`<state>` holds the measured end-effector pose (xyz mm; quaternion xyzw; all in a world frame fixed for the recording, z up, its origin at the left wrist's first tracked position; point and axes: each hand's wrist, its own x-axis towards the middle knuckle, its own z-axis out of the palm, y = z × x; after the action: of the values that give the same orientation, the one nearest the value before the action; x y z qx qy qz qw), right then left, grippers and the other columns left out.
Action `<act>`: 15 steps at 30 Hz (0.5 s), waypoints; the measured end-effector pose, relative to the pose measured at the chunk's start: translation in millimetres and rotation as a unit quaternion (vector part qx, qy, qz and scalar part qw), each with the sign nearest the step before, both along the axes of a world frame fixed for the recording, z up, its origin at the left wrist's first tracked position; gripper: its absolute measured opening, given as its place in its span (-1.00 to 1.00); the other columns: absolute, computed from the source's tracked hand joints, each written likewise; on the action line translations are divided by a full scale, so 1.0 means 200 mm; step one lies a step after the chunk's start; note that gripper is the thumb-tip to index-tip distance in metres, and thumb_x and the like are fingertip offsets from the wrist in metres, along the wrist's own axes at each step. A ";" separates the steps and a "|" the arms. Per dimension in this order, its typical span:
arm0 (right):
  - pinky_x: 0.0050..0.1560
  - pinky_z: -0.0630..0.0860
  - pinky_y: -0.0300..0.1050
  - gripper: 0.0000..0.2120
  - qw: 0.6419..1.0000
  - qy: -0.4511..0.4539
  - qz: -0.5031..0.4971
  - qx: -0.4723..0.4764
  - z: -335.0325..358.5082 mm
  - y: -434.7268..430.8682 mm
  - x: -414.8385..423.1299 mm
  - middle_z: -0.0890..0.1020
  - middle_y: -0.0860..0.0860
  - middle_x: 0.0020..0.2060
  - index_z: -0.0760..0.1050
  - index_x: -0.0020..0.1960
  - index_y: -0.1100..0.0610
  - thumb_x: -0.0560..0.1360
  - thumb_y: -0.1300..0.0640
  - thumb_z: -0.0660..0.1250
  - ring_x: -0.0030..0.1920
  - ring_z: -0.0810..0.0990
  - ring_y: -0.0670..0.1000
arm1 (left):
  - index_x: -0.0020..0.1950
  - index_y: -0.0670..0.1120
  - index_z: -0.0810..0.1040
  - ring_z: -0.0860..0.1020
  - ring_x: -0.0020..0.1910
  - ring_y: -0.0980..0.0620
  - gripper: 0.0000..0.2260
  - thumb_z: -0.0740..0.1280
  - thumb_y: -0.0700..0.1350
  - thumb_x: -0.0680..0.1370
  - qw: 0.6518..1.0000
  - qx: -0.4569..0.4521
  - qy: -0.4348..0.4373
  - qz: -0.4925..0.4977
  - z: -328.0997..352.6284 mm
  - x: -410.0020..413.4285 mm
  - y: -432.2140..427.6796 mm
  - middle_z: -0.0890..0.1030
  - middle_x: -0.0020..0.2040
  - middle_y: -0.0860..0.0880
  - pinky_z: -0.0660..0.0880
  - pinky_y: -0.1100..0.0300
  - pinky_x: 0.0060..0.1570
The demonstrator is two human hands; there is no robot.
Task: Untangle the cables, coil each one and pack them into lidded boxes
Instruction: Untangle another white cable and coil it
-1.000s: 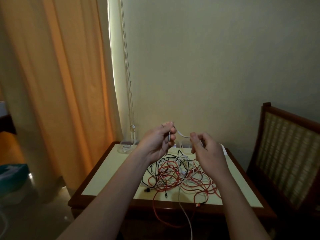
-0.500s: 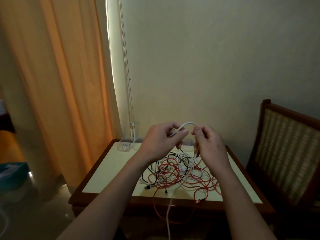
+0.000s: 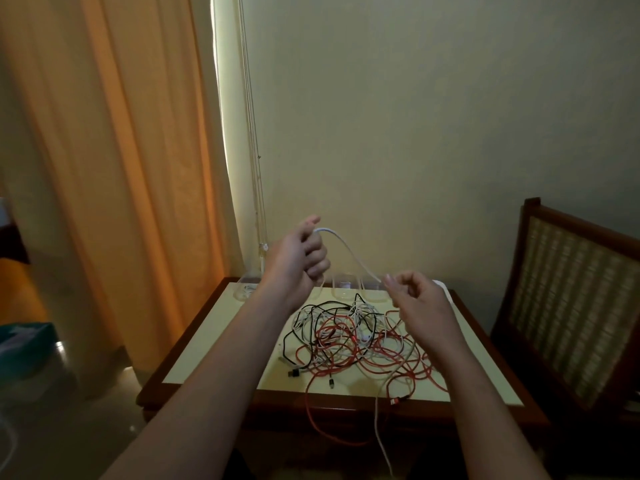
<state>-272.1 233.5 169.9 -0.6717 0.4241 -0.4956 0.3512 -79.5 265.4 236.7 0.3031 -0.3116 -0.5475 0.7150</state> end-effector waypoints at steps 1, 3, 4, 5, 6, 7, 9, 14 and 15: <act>-0.26 0.37 -0.13 -0.76 1.000 0.010 0.001 0.005 -0.02 0.01 -0.02 0.51 0.00 -0.27 0.54 -0.08 0.06 0.59 -0.11 0.32 -0.31 0.41 -0.10 | 0.43 -0.15 0.38 0.13 -0.59 0.15 -0.66 0.09 -0.18 0.67 0.999 0.006 0.035 0.006 0.00 0.03 -0.01 0.19 -0.47 0.07 0.08 0.30 -0.62; -0.19 0.44 -0.09 -0.78 0.999 0.035 0.004 0.001 -0.04 0.01 -0.04 0.56 0.03 -0.21 0.55 -0.07 0.03 0.59 -0.11 0.34 -0.25 0.47 -0.07 | 0.46 -0.17 0.35 0.13 -0.59 0.14 -0.62 0.07 -0.21 0.65 0.997 0.016 0.069 0.010 0.00 0.08 -0.03 0.21 -0.47 0.06 0.09 0.29 -0.63; -0.18 0.44 -0.08 -0.82 0.999 0.052 0.002 -0.012 -0.03 0.00 -0.05 0.58 -0.01 -0.21 0.56 -0.08 0.01 0.58 -0.09 0.35 -0.24 0.48 -0.08 | 0.47 -0.17 0.34 0.15 -0.58 0.13 -0.61 0.06 -0.22 0.64 0.998 0.021 0.062 0.011 0.00 0.08 -0.03 0.23 -0.46 0.05 0.11 0.29 -0.61; -0.21 0.43 -0.11 -0.86 0.997 0.072 -0.003 -0.032 -0.02 0.00 -0.06 0.58 -0.09 -0.25 0.57 -0.10 -0.01 0.58 -0.05 0.37 -0.27 0.46 -0.11 | 0.48 -0.17 0.33 0.19 -0.58 0.13 -0.61 0.06 -0.23 0.64 0.999 0.022 0.040 0.013 -0.01 0.07 -0.03 0.26 -0.45 0.05 0.14 0.29 -0.56; -0.27 0.40 -0.18 -0.87 0.994 0.094 -0.012 -0.057 -0.01 0.00 -0.05 0.57 -0.16 -0.30 0.58 -0.13 -0.02 0.58 -0.01 0.38 -0.33 0.44 -0.17 | 0.48 -0.18 0.32 0.25 -0.56 0.13 -0.61 0.07 -0.24 0.64 1.000 0.019 0.008 0.017 -0.01 0.07 -0.03 0.33 -0.43 0.04 0.19 0.28 -0.50; -0.33 0.36 -0.24 -0.85 0.990 0.114 -0.022 -0.085 0.01 0.00 -0.05 0.57 -0.20 -0.35 0.58 -0.16 0.00 0.58 0.02 0.39 -0.37 0.43 -0.19 | 0.49 -0.19 0.31 0.35 -0.52 0.12 -0.62 0.09 -0.26 0.65 0.999 0.010 -0.032 0.024 -0.01 0.05 -0.02 0.44 -0.40 0.02 0.26 0.27 -0.44; -0.37 0.33 -0.25 -0.81 0.979 0.146 -0.038 -0.138 0.04 0.00 -0.04 0.57 -0.15 -0.40 0.60 -0.19 0.05 0.59 0.03 0.39 -0.37 0.47 -0.21 | 0.48 -0.20 0.30 0.57 -0.36 0.04 -0.64 0.13 -0.26 0.67 0.992 -0.022 -0.119 0.033 0.00 0.02 0.00 0.65 -0.25 -0.07 0.42 0.24 -0.34; -0.35 0.29 -0.33 -0.78 0.953 0.170 -0.038 -0.246 0.16 0.01 -0.01 0.52 -0.18 -0.43 0.62 -0.16 0.09 0.62 0.04 0.34 -0.31 0.51 -0.19 | 0.49 -0.11 0.27 0.68 -0.09 0.00 -0.68 0.10 -0.17 0.72 0.941 -0.070 -0.331 0.028 0.04 -0.04 0.04 0.70 -0.02 -0.11 0.59 0.22 -0.11; -0.36 0.26 -0.35 -0.79 0.950 0.164 -0.040 -0.264 0.19 0.02 0.00 0.48 -0.21 -0.45 0.63 -0.16 0.08 0.62 0.06 0.34 -0.35 0.50 -0.21 | 0.48 -0.10 0.29 0.68 -0.10 0.02 -0.68 0.10 -0.15 0.72 0.929 -0.071 -0.361 0.027 0.04 -0.05 0.05 0.70 -0.03 -0.10 0.59 0.23 -0.10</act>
<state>-271.9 237.0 207.1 -0.7950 0.3559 -0.4867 0.0666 -89.9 275.7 245.6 0.4370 -0.5787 -0.3575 0.5885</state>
